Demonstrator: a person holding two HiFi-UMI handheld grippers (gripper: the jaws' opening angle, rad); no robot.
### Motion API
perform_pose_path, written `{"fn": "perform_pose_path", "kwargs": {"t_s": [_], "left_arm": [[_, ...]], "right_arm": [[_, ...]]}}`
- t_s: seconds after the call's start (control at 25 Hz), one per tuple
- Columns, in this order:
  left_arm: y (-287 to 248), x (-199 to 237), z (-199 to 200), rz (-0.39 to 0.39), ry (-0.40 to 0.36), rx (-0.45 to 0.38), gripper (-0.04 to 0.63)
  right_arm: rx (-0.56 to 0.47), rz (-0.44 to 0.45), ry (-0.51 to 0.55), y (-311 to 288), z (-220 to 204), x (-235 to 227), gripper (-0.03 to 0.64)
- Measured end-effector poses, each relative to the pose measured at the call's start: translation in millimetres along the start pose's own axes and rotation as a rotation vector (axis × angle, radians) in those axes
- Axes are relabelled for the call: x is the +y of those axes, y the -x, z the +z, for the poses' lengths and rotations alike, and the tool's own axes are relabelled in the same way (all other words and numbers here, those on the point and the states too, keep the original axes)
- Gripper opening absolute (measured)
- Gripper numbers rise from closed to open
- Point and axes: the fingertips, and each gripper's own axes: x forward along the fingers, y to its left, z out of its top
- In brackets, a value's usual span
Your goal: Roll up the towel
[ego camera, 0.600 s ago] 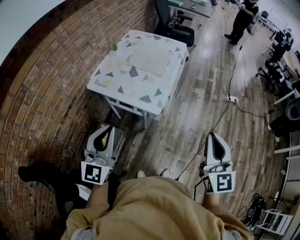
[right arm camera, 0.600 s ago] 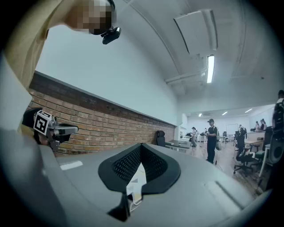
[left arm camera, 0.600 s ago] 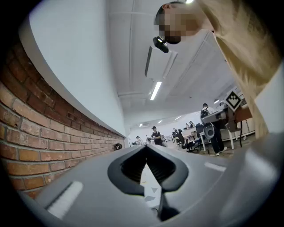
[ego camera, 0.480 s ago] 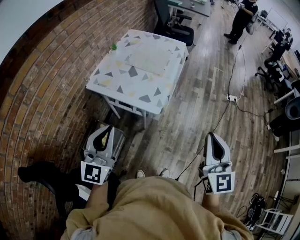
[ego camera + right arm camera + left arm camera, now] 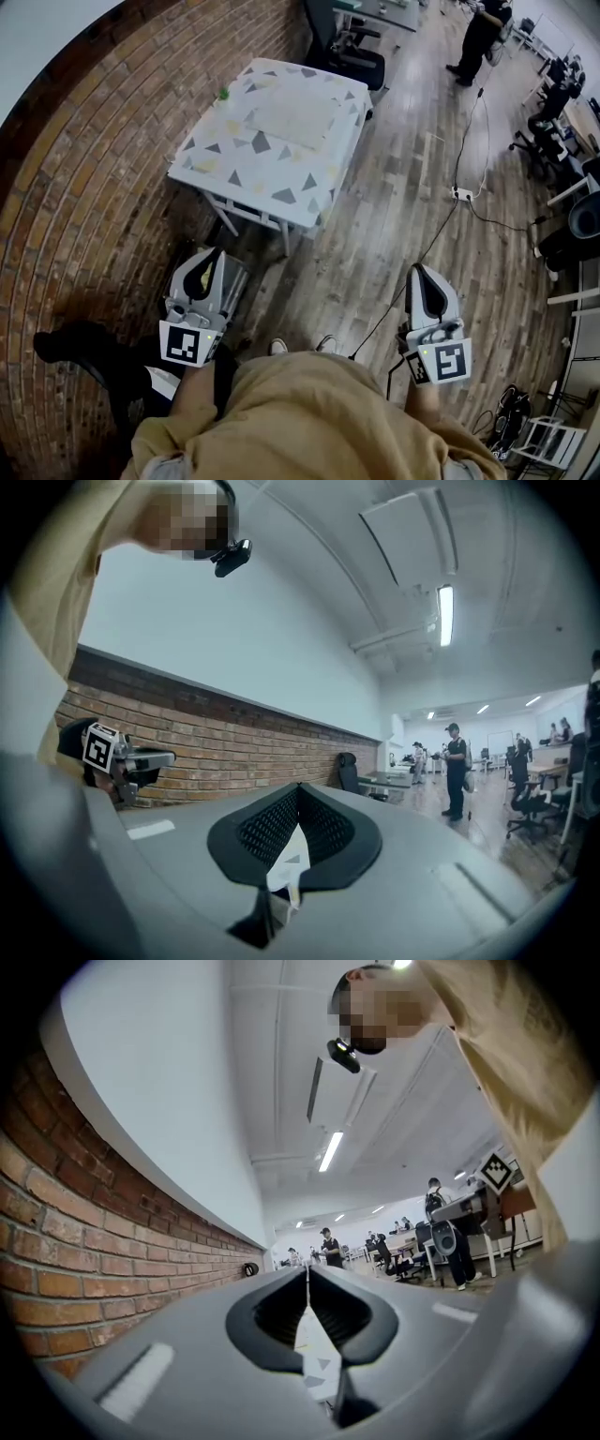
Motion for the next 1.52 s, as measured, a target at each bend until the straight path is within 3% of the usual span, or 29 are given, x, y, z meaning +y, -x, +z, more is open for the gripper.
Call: {"fn": "perform_pose_path", "kwargs": {"t_s": [0.12, 0.16, 0.36, 0.4, 0.6, 0.84, 0.96, 1.16, 1.36, 1.52], "left_arm": [[-3.8, -2.4, 0.1, 0.010, -0.021, -0.011, 0.077], [-5.2, -3.2, 0.5, 0.020, -0.030, -0.013, 0.108], [-15.1, 2.5, -2.9, 0.138, -0.046, 0.020, 0.444], [-17.1, 2.9, -5.3, 0.158, -0.039, 0.034, 0.474], [-31.2, -14.0, -13.6, 0.188, -0.018, 0.078, 0.570], [-57.7, -49.3, -17.2, 0.189, -0.022, 0.114, 0.592], [-66.8, -62.5, -15.1, 0.186, -0.069, 0.122, 0.592], [-100.8, -64.2, -23.2, 0.191, -0.074, 0.119, 0.592], [-162.0, -64.5, -71.5, 0.183, -0.014, 0.151, 0.592], [-244.5, -47.8, -122.9, 0.159, 0.034, 0.172, 0.591]], "right_arm": [[0.007, 0.041, -0.028, 0.7, -4.4, -9.1, 0.015], [0.006, 0.039, -0.023, 1.9, -5.0, -15.1, 0.066], [-0.015, -0.016, 0.018, 13.5, -2.9, -63.3, 0.359], [-0.018, -0.027, 0.027, 16.4, -3.2, -73.9, 0.424], [0.016, -0.038, 0.048, 27.9, -16.5, -118.7, 0.556], [0.077, -0.019, 0.038, 33.6, -44.5, -159.8, 0.574], [0.108, 0.015, 0.033, 28.5, -58.5, -164.1, 0.572], [0.092, 0.092, 0.055, -3.8, -63.1, -165.2, 0.571], [0.110, 0.115, 0.097, -59.1, -73.7, -193.9, 0.571], [0.124, 0.140, 0.135, -141.2, -85.3, -228.3, 0.571]]}}
